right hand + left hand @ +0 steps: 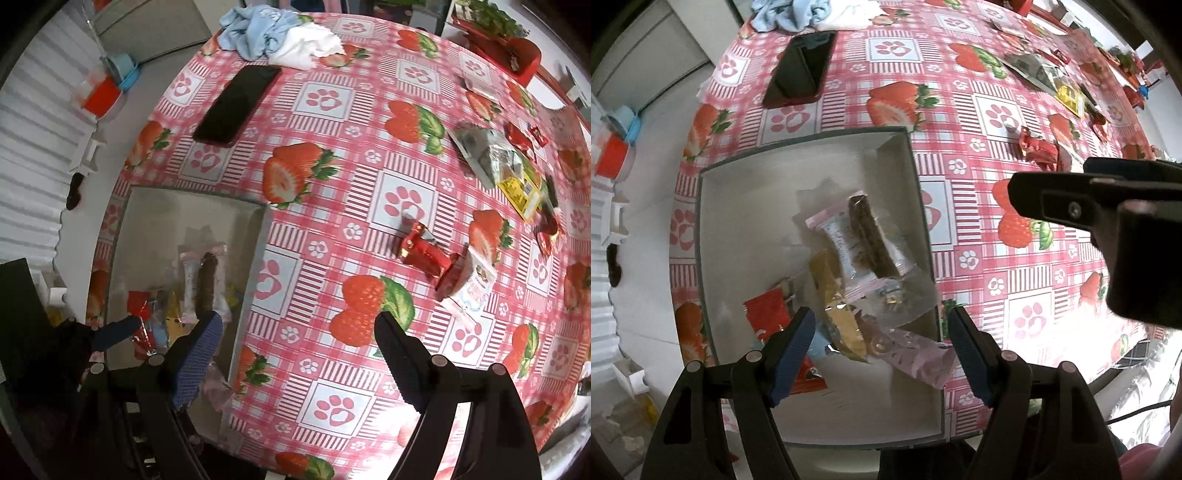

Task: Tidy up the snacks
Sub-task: 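Move both tools back from the tray to the snack pile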

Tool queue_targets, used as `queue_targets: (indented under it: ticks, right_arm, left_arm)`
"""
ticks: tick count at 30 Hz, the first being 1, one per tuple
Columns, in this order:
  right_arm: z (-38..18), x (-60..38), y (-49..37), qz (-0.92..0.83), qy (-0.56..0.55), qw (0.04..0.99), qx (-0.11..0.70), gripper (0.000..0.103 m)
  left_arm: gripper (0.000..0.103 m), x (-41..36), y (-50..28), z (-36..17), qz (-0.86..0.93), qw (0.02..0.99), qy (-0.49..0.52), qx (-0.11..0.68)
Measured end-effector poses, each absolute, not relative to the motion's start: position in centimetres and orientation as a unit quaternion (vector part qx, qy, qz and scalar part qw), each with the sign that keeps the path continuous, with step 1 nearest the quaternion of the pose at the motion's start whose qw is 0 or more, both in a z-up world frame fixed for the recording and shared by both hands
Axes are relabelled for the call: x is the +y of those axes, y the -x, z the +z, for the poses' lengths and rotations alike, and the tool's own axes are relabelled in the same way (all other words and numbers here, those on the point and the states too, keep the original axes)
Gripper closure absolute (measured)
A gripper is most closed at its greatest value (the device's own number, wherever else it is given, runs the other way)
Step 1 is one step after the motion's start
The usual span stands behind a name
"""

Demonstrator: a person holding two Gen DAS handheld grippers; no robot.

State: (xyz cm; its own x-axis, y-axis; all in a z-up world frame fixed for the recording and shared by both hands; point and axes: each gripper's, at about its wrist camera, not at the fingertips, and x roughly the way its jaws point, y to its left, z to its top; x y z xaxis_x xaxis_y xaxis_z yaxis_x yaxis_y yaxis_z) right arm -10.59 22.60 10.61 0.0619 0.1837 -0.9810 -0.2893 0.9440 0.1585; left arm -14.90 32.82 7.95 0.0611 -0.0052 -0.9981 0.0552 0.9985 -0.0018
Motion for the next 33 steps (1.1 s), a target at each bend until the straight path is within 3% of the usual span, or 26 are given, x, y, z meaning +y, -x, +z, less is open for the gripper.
queue_targets:
  ticks: [8,9,10,33]
  right_arm:
    - [9.7,19.7,10.5,0.145,0.024,0.722,0.676,0.018]
    - [9.3,18.9,10.6,0.138,0.02,0.72,0.68,0.012]
    - [9.1,18.5,10.6,0.135,0.018,0.718,0.683,0.0]
    - [2.5,1.5,17.1,-0.014,-0.135,0.642,0.754,0.0]
  left_arm:
    - [0.025,30.6,14.1,8.1,-0.035,0.727,-0.035,0.685]
    - [0.025,30.2,14.0,8.1,-0.037,0.727,-0.037,0.685]
    - [0.025,29.9,13.9,8.2,-0.039,0.727,-0.041,0.684]
    - [0.023,19.7,10.7,12.1,-0.048,0.763,-0.166,0.623]
